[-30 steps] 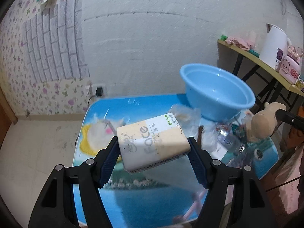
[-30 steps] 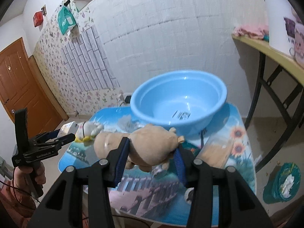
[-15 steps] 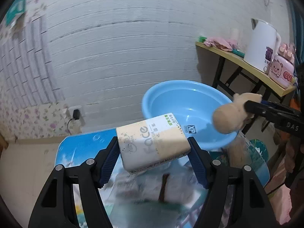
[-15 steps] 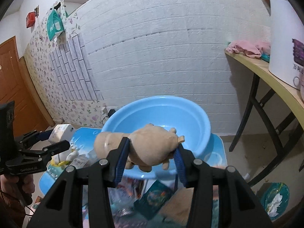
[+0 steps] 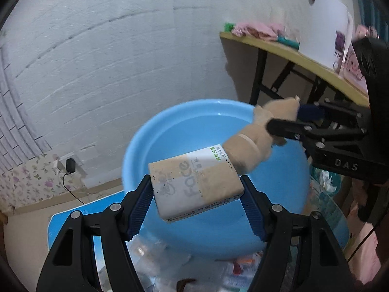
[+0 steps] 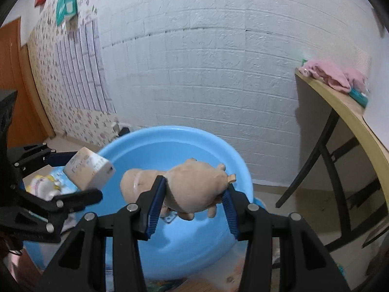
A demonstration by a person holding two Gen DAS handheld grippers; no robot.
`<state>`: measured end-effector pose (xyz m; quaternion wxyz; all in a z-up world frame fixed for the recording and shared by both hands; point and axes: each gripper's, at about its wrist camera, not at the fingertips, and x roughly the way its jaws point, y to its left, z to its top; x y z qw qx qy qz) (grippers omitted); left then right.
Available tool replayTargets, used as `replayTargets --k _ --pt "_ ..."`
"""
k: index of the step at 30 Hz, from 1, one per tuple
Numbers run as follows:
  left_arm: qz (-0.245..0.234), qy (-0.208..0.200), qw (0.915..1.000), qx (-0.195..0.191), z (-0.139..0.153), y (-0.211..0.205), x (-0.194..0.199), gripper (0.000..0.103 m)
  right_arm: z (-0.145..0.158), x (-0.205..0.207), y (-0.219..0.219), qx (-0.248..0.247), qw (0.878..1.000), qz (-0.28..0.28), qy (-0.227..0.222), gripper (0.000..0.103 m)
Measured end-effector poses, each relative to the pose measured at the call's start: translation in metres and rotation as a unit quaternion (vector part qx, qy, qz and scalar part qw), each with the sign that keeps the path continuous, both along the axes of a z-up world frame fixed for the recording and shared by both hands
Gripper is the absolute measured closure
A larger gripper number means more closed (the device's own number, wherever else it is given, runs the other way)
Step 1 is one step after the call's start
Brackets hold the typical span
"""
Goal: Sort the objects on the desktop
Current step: 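Lift the plush toy and tissue pack and carry both over the blue basin, then lower both items into the basin and open both tools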
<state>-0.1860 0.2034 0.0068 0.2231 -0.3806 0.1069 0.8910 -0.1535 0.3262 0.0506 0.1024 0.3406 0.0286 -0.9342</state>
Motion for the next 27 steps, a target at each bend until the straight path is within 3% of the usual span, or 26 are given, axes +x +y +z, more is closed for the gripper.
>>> replayTargets --k 14,27 --pt "-0.028 -0.047 0.9978 -0.039 -0.034 0.026 -0.031 0.033 -0.011 -0.029 0.002 0.053 0.998 -0.010 0.035 0.058" --pt "-0.040 -0.076 0.9939 -0.068 -0.055 0.042 -0.041 0.033 -0.022 -0.035 0.001 0.044 0.999 -0.002 0.020 0.058"
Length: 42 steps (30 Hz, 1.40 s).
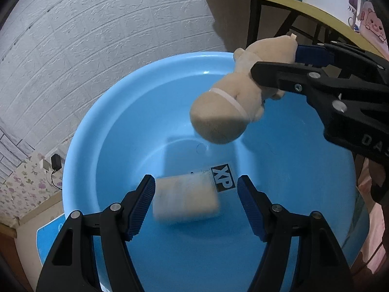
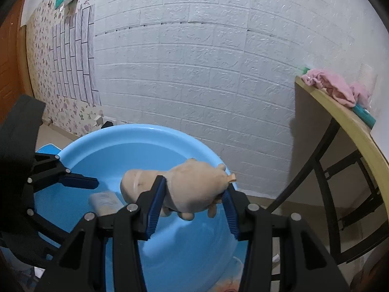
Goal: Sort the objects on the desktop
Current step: 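Lower both items into the basin and open both tools, then withdraw both tools from the basin back over the table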
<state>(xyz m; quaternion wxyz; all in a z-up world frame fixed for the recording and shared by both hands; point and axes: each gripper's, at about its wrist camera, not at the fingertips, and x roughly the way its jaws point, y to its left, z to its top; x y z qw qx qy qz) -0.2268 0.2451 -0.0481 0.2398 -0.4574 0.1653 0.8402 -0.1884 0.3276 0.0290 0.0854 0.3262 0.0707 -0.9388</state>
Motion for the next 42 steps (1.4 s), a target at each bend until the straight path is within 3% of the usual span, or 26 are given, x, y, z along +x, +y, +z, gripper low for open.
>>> replayTargets --k 9,18,23,26,35,42 --pt "0.005 0.006 0.9999 0.009 0.008 -0.004 0.013 0.033 -0.007 -0.001 -0.001 -0.015 1.000 0.005 -0.023 0.058" --pt "0.019 0.033 0.9992 0.014 0.023 -0.021 0.030 0.033 -0.023 -0.006 -0.016 -0.003 0.996 0.027 -0.090 0.057" --pt "0.037 0.030 0.9984 0.029 0.024 -0.044 0.027 0.033 -0.025 -0.005 -0.021 -0.001 0.994 0.023 -0.106 0.051" --pt "0.040 0.037 0.9978 0.039 0.029 -0.052 0.029 0.033 -0.021 -0.003 -0.017 -0.022 0.994 0.016 -0.109 0.039" --pt "0.061 0.060 0.9948 0.055 0.051 -0.071 0.047 0.032 0.006 0.023 0.000 -0.051 0.996 -0.026 -0.072 0.036" --pt "0.095 0.081 0.9902 0.064 0.063 -0.100 0.073 0.032 0.043 0.073 0.018 -0.078 0.992 -0.094 0.030 0.036"
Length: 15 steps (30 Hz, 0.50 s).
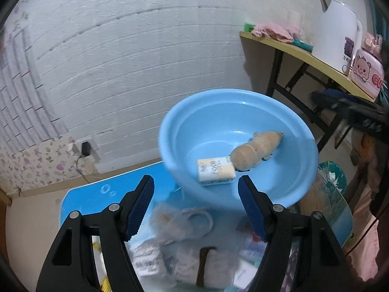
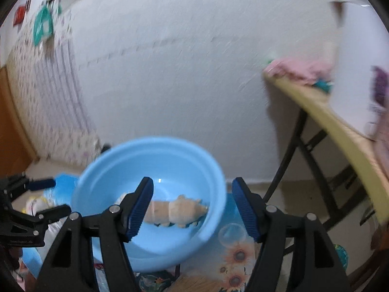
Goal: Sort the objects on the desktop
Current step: 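Withdraw both tools from the basin back over the table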
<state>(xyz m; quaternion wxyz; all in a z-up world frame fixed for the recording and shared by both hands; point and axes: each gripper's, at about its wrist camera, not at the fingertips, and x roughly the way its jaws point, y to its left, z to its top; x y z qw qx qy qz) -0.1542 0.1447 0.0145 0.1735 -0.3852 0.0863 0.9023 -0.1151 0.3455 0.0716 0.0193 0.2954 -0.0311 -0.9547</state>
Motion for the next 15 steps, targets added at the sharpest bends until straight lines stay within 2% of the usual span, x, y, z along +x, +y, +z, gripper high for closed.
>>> replayTargets --k 2,4,10,13,15 --pt "0.012 0.005 0.9999 0.002 0.003 -0.008 0.009 0.029 0.005 0.016 0.002 -0.022 1.000 -0.010 0.013 0.036" --pt "0.024 0.006 0.9997 0.008 0.005 -0.018 0.018 0.027 0.004 0.023 0.002 -0.036 0.999 -0.009 0.004 0.036" --pt "0.045 0.021 0.9986 0.019 0.014 -0.039 0.048 0.026 -0.004 0.054 -0.011 -0.046 0.999 -0.009 -0.014 0.036" --pt "0.059 0.029 0.9974 0.027 0.015 -0.050 0.064 0.014 -0.008 0.077 -0.027 -0.024 1.000 0.015 -0.007 0.034" --pt "0.070 0.032 0.9967 0.028 0.013 -0.057 0.073 0.009 -0.011 0.089 -0.039 -0.005 1.000 0.025 -0.007 0.025"
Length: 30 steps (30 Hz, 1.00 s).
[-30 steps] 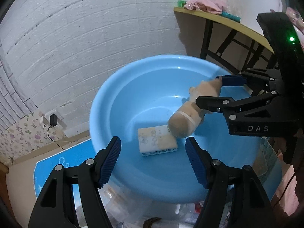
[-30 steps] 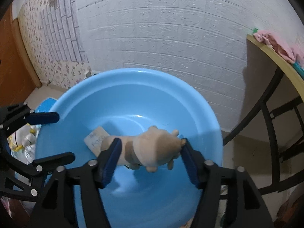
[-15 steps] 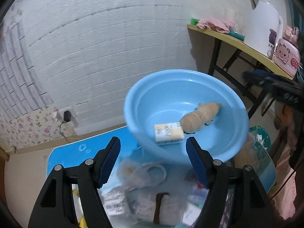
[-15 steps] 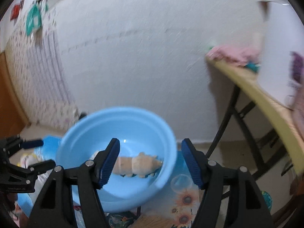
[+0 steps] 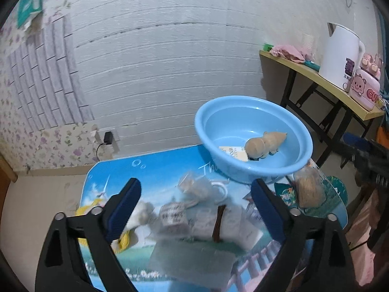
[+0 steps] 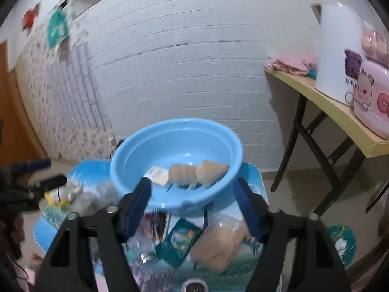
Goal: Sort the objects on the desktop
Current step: 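Withdraw both tools from the basin back over the table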
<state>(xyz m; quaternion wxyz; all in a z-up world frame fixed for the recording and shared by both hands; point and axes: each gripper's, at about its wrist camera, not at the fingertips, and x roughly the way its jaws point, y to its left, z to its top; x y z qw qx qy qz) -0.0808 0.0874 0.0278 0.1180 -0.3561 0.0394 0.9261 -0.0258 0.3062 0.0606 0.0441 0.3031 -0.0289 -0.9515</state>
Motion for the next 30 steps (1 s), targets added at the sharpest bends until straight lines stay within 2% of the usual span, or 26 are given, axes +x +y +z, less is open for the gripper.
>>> replayTargets --k 3,8,11,14,16,17,20,24,30 --pt "0.009 0.003 1.0000 -0.002 -0.002 -0.010 0.012 0.008 -0.006 0.012 -0.010 -0.004 1.000 0.021 -0.013 0.018" --pt "0.026 -0.005 0.9996 0.011 -0.013 -0.028 0.029 0.000 -0.021 0.026 -0.014 0.000 0.999 0.022 -0.029 0.017" --pt "0.038 0.000 0.9993 0.001 -0.021 -0.035 0.039 0.000 -0.031 0.033 -0.014 -0.001 0.999 0.015 -0.045 0.017" --pt "0.050 -0.007 0.9987 0.009 -0.030 -0.044 0.044 0.000 -0.042 0.037 -0.014 0.007 0.998 0.008 -0.062 0.015" --pt "0.056 -0.011 0.9983 0.008 -0.036 -0.049 0.047 0.000 -0.050 0.042 -0.014 0.007 0.998 0.008 -0.067 0.003" --pt "0.061 -0.010 0.9981 0.004 -0.039 -0.051 0.049 0.000 -0.053 0.043 -0.014 0.006 0.997 0.009 -0.070 0.000" --pt "0.067 -0.014 0.9977 -0.002 -0.048 -0.057 0.053 0.000 -0.061 0.047 -0.013 0.004 0.997 0.008 -0.083 0.000" --pt "0.070 -0.032 0.9970 0.011 -0.061 -0.068 0.056 0.000 -0.070 0.048 -0.008 -0.001 0.995 -0.004 -0.095 0.000" --pt "0.058 -0.057 0.9967 -0.004 -0.083 -0.071 0.061 0.000 -0.081 0.052 -0.005 -0.005 0.994 -0.005 -0.111 0.000"
